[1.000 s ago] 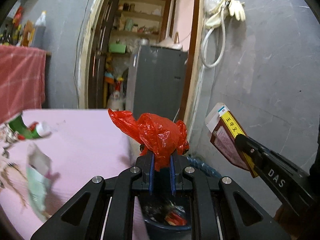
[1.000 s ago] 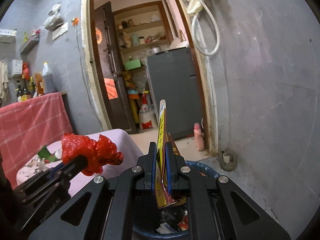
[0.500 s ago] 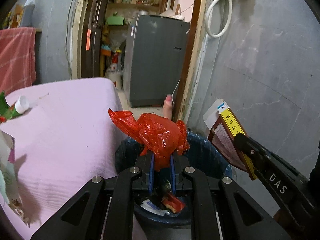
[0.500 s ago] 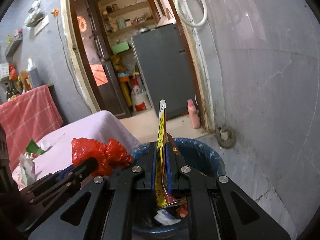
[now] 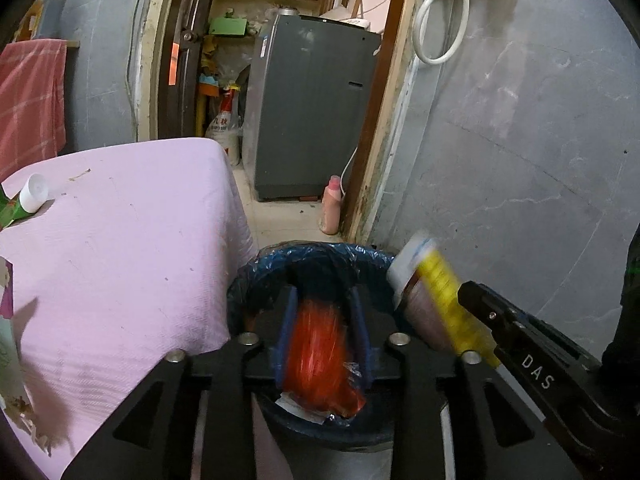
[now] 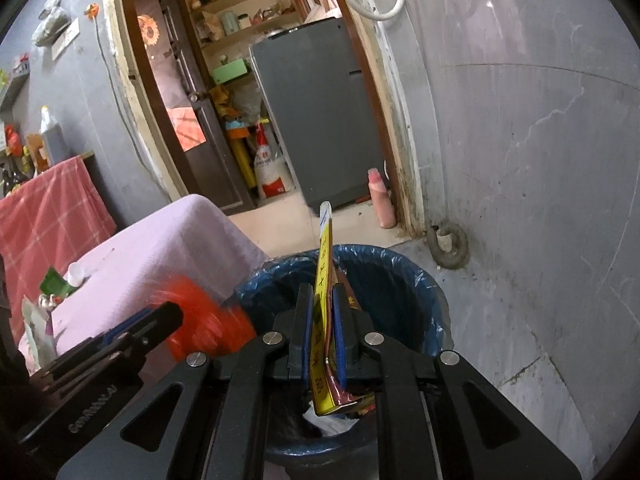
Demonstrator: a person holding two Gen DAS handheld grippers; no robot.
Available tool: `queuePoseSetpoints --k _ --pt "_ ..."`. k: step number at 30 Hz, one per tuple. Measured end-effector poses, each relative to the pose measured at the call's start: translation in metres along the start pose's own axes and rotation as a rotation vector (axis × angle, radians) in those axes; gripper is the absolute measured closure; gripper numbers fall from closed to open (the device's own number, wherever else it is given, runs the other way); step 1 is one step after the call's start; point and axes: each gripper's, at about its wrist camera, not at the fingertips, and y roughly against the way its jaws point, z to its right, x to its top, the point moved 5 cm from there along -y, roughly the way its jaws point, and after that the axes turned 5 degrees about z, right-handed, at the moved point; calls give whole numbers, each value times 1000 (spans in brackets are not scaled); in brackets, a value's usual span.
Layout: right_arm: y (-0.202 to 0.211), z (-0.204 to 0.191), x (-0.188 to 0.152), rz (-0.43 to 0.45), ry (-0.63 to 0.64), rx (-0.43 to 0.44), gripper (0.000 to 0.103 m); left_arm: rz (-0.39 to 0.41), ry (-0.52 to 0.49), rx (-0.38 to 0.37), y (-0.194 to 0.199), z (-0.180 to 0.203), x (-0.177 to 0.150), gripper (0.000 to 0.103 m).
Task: Collect trash
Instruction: 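Open both tools to drop the red bag and yellow strip into the bin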
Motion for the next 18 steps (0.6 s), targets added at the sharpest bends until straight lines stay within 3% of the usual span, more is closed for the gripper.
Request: queuePoseSetpoints --k 2,5,6,13,15,18 --pt "1 0 1 -1 -2 1 94 15 9 -10 5 0 1 75" --pt "7 -1 5 18 7 -11 85 45 11 -25 16 0 8 73" --pt "10 -1 7 30 8 -13 79 60 12 -27 20 1 11 70" --pt "43 -11 29 161 56 -12 72 195 -16 -8 62 -2 39 53" --pt "52 -15 35 202 58 -5 53 234 -22 11 76 -6 46 43" --pt "63 -26 43 256 67 11 47 277 -28 37 94 -14 53 38"
